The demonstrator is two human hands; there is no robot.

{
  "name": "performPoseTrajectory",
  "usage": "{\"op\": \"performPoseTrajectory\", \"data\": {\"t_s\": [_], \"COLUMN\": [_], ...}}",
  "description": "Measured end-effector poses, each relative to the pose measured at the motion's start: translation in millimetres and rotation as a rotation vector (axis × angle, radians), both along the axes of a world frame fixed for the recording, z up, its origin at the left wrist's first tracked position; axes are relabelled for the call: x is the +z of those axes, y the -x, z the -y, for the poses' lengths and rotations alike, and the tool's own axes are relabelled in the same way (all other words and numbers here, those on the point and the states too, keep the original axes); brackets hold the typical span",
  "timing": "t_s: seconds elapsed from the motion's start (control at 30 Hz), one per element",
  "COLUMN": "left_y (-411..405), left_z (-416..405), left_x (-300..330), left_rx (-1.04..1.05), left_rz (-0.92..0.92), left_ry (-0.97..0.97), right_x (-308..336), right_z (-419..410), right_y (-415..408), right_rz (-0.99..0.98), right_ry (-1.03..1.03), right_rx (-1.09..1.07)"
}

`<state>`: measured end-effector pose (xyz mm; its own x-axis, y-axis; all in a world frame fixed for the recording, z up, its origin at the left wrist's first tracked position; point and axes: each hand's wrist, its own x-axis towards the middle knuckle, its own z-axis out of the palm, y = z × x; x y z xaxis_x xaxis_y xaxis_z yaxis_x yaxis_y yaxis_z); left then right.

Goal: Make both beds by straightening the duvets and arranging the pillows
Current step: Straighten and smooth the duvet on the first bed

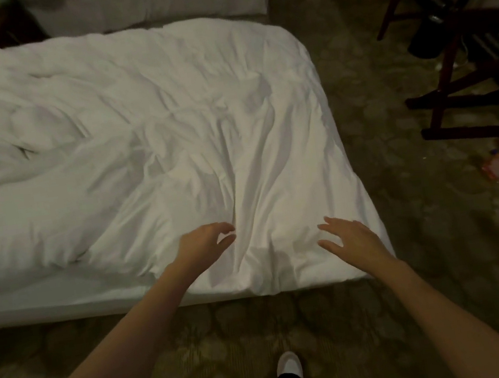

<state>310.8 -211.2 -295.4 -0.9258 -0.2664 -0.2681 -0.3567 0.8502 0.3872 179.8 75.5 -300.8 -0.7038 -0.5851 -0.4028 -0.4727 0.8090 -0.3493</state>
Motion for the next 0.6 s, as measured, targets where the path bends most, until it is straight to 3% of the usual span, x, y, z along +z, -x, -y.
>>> {"op": "performPoseTrajectory", "data": {"t_s": [0.3, 0.6], "left_y": [-33, -144], "left_z": [102, 262], "left_x": [78, 127], "left_rx": [-0.018, 0.121], "left_rz": [-0.099, -0.102], "left_ry": [0.144, 0.229], "right_x": [77, 116], "right_z": [120, 310], "right_y": [-33, -91], "right_rz": [-0.184, -0.266], "right_ry": [0.064, 0.131], "right_rx": [0.044, 0.161]}}
